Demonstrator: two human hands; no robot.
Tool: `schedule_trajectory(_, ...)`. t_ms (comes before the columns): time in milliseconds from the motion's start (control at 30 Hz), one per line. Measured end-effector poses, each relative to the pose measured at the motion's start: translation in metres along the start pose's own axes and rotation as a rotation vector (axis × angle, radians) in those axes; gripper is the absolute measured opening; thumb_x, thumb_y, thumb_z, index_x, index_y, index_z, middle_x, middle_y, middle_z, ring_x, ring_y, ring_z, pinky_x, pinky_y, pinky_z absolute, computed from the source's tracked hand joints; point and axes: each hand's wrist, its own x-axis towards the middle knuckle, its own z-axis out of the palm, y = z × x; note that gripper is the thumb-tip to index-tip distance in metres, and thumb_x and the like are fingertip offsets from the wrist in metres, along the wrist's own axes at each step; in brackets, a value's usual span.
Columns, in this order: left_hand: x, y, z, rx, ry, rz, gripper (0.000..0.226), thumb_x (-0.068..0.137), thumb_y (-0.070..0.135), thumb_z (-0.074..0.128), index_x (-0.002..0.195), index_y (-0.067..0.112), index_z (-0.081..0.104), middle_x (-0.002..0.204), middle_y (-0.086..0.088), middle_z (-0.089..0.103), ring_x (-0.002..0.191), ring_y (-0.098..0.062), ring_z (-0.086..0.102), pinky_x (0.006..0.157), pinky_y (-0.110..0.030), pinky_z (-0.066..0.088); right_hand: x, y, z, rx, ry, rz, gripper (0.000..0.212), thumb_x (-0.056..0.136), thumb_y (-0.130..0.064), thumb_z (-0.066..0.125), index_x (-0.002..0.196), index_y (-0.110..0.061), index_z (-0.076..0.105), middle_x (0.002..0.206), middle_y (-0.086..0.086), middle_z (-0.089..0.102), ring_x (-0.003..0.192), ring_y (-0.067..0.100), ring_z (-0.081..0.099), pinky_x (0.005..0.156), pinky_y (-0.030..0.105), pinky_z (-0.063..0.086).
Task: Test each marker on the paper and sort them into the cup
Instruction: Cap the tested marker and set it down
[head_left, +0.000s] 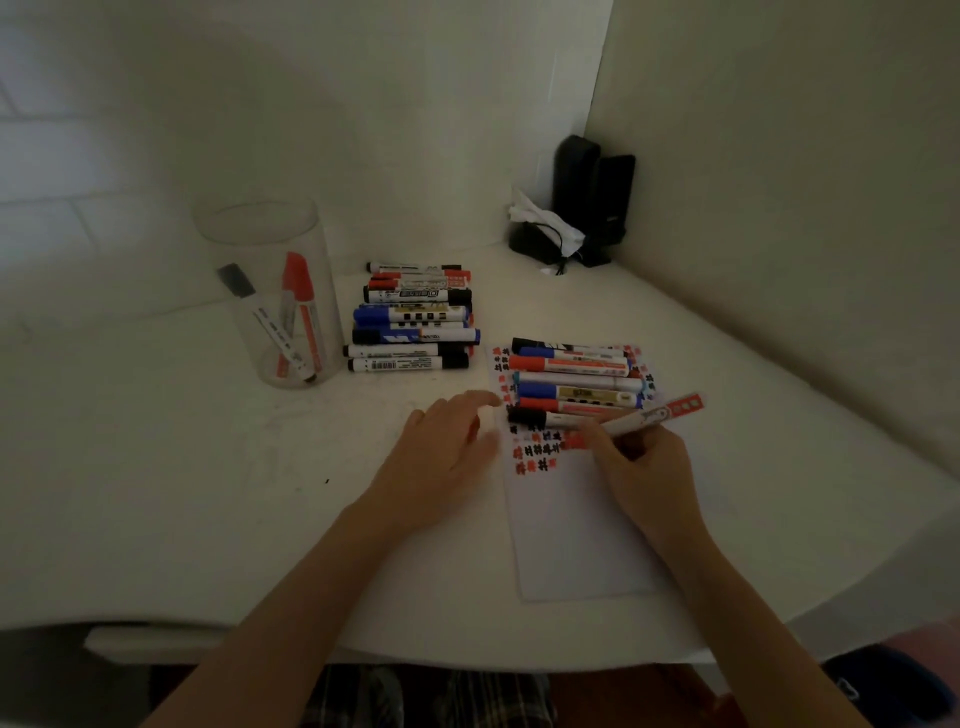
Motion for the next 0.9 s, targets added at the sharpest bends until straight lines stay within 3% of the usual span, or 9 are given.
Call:
schedule_trajectory(67, -0.001, 0.0, -0.004, -0.233, 0.024, -0.058, 0.026, 0.102, 0.022, 0.033, 0.126, 0.03, 0.039, 0.096, 0.003, 0.054, 0.08, -0.006, 0.049, 0.077, -0.024, 0.036, -0.002, -0.005, -0.001, 0.087, 0.008, 0.047, 0.002, 0.087, -0.027, 0.066, 0.085, -0.028, 0.065, 0.079, -0.017, 0.067, 0.073, -0.012, 0.063, 0.057, 0.003, 0.046)
schedule_trajectory(167, -0.002, -0.006, -0.011, -0.368, 0.082, -0.051, 0.028, 0.103, 0.018, 0.032, 0.13, 0.027, 0.035, 0.103, 0.009, 0.06, 0.062, 0.0, 0.048, 0.064, -0.016, 0.041, -0.002, -0.008, -0.004, 0.099, 0.016, 0.075, 0.001, 0.087, -0.029, 0.066, 0.086, -0.029, 0.066, 0.081, -0.011, 0.07, 0.071, -0.007, 0.065, 0.056, 0.006, 0.048)
schedule_trajectory(300, -0.017, -0.015, -0.021, -0.544, 0.086, -0.11, 0.03, 0.098, 0.017, 0.05, 0.126, 0.024, 0.041, 0.111, 0.017, 0.067, 0.082, -0.004, 0.064, 0.076, -0.014, 0.049, 0.0, -0.02, -0.007, 0.15, -0.049, 0.133, 0.013, 0.088, -0.03, 0.064, 0.095, -0.019, 0.066, 0.077, -0.002, 0.07, 0.061, 0.007, 0.062, 0.054, 0.015, 0.051)
schedule_trajectory(433, -0.031, -0.016, -0.023, -0.668, 0.203, -0.074, 0.016, 0.091, 0.007, 0.06, 0.107, 0.01, 0.06, 0.103, 0.007, 0.073, 0.082, -0.008, 0.068, 0.073, -0.016, 0.051, -0.006, -0.041, 0.008, 0.368, -0.159, 0.192, 0.022, 0.091, -0.028, 0.059, 0.095, -0.009, 0.069, 0.072, 0.005, 0.067, 0.063, 0.012, 0.059, 0.057, 0.025, 0.049)
schedule_trajectory(633, -0.03, -0.017, -0.028, -0.662, 0.222, -0.09, 0.018, 0.09, 0.008, 0.062, 0.104, 0.018, 0.066, 0.095, 0.007, 0.07, 0.081, -0.007, 0.066, 0.075, -0.015, 0.05, -0.016, -0.063, 0.044, 0.419, -0.209, 0.26, 0.019, 0.092, -0.023, 0.059, 0.092, -0.006, 0.068, 0.076, 0.011, 0.07, 0.067, 0.02, 0.06, 0.068, 0.038, 0.051)
schedule_trajectory(900, -0.028, -0.019, -0.027, -0.635, 0.206, -0.083, 0.017, 0.088, 0.011, 0.065, 0.102, 0.02, 0.065, 0.09, 0.007, 0.069, 0.077, -0.003, 0.066, 0.073, -0.012, 0.05, -0.017, -0.063, 0.059, 0.389, -0.175, 0.255, 0.022, 0.09, -0.027, 0.062, 0.094, -0.006, 0.069, 0.074, 0.008, 0.071, 0.055, 0.008, 0.056, 0.052, 0.022, 0.045)
